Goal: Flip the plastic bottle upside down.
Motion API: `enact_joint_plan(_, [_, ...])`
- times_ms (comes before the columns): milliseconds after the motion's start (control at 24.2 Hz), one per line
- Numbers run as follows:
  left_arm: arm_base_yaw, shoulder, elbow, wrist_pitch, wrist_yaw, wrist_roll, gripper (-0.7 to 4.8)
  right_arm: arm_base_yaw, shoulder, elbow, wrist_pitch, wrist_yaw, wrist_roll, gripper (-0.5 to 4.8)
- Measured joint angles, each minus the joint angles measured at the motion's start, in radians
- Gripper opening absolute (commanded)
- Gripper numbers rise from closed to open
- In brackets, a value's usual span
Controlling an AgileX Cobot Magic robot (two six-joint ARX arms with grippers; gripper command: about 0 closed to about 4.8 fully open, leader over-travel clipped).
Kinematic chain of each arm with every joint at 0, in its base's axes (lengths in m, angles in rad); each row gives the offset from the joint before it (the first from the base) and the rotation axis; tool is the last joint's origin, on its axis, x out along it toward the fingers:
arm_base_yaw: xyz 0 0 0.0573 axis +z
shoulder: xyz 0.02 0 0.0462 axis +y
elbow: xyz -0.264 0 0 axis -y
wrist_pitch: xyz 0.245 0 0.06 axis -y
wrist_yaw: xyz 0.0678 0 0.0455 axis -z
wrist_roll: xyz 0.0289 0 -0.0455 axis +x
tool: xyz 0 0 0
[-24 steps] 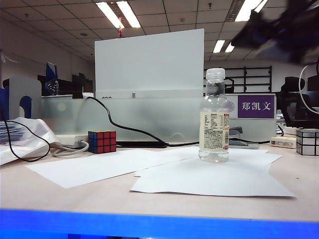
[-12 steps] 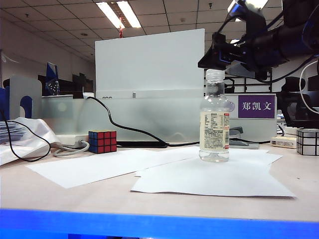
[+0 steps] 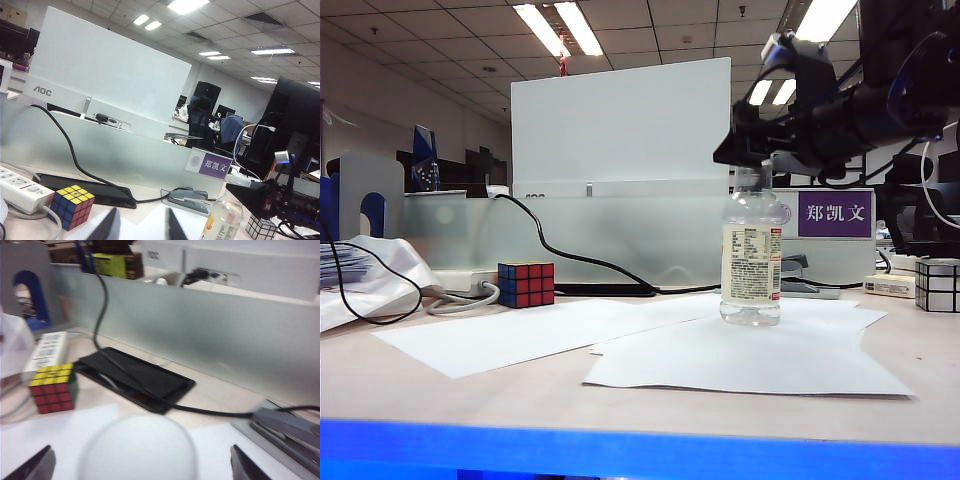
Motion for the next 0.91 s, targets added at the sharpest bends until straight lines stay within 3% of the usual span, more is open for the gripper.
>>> enact_joint_plan(124, [0.000, 0.000, 0.000, 0.000, 0.000, 0.000, 1.25, 0.000, 0.000, 0.000, 0.000, 0.047, -0.006, 4.79])
enact_joint_plan(248, [0.000, 0.000, 0.000, 0.000, 0.000, 0.000, 1.25, -0.001, -0.001, 0.002, 0.000, 0.071, -0.010, 3.48])
enact_joint_plan(372, [0.000, 0.000, 0.000, 0.000, 0.000, 0.006, 1.25, 0.000, -0.001, 0.002, -0.005, 0.074, -0.011, 1.78])
enact_joint_plan(496, [0.000, 0.000, 0.000, 0.000, 0.000, 0.021, 1.25, 0.001, -0.001, 0.002, -0.016, 0.072, -0.013, 1.62])
enact_joint_plan(621, [0.000, 0.000, 0.000, 0.000, 0.000, 0.023, 1.25, 0.000, -0.003, 0.005, -0.028, 0.073, -0.012, -0.17])
enact_joint_plan(786, [0.000, 0.000, 0.000, 0.003, 0.000, 0.024, 1.25, 0.000, -0.003, 0.005, -0.028, 0.055, -0.004, -0.02])
enact_joint_plan(910, [0.000, 0.000, 0.000, 0.029, 0.000, 0.025, 1.25, -0.003, -0.003, 0.013, -0.034, 0.047, 0.081, -0.02])
